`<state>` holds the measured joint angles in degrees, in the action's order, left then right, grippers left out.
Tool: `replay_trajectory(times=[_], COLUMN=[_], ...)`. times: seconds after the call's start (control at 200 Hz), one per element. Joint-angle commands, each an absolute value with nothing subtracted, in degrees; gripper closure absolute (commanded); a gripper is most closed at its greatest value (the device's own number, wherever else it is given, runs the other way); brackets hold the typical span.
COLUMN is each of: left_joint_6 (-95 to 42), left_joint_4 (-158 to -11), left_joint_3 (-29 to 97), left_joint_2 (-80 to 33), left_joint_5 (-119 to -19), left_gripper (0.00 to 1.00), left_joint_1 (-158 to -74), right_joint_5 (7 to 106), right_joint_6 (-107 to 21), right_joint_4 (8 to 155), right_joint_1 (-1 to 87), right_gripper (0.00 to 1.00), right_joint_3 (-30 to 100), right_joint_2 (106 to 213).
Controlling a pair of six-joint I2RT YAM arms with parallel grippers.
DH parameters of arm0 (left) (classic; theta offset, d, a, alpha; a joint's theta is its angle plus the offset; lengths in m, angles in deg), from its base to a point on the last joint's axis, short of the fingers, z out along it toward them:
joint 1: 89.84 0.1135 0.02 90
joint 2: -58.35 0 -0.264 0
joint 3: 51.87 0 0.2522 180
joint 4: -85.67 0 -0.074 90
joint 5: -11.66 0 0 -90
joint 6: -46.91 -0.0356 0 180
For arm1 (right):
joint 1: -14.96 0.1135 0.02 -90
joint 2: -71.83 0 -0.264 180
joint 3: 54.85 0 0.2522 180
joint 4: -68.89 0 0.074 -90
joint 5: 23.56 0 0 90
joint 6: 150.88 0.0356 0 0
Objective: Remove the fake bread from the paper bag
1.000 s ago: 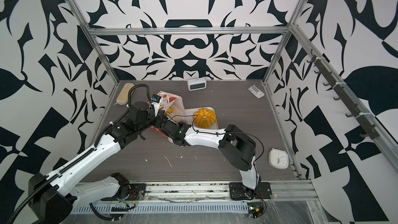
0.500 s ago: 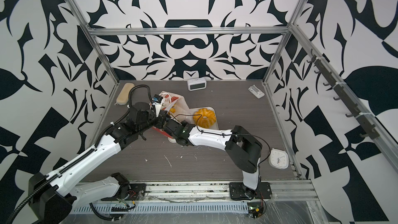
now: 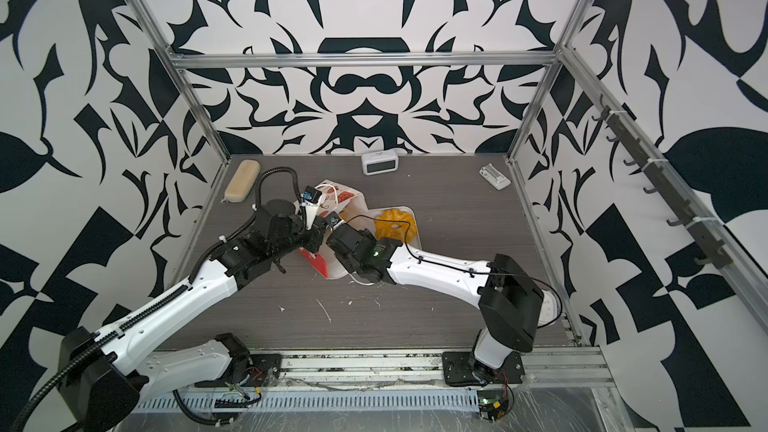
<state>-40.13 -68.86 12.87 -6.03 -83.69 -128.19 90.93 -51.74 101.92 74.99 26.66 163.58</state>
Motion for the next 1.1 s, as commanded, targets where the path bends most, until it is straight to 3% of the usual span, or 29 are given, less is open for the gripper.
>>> replay_trajectory(times=[0.0,0.175,0.4,0.78,1.095], left_joint_6=[-40.2,-40.0,-40.1,-40.0,-40.2], left_joint_4=[-70.6,-70.8,-70.1,-70.2,-70.6], left_joint_3=[12.2,12.3,12.3,12.1,12.6], left_joint_2=[-6.4,-6.3,-5.5,-5.2,-6.0], left_joint_5=[-82.8,-82.0,-82.3,-81.9,-81.2], left_gripper=[1.00,1.00,1.00,1.00,1.00], left_joint_1=[-128.4,-128.4,-128.4,-128.4,-128.4], right_joint_5=[91.4,94.6,89.8,89.0,84.4], right_joint_6=[-51.3,-60.6,-63.9,-66.9,-68.3], right_joint_4=[102.4,98.3,96.3,98.7,101.3], right_joint_1=[75.3,74.9,71.6,71.1,71.0], right_gripper=[0.87,0.82,0.63,0.52,0.49], right_joint_3=[25.3,22.1,23.5,31.2,35.5], right_joint_2=[160.4,161.3,164.0,168.7,172.4])
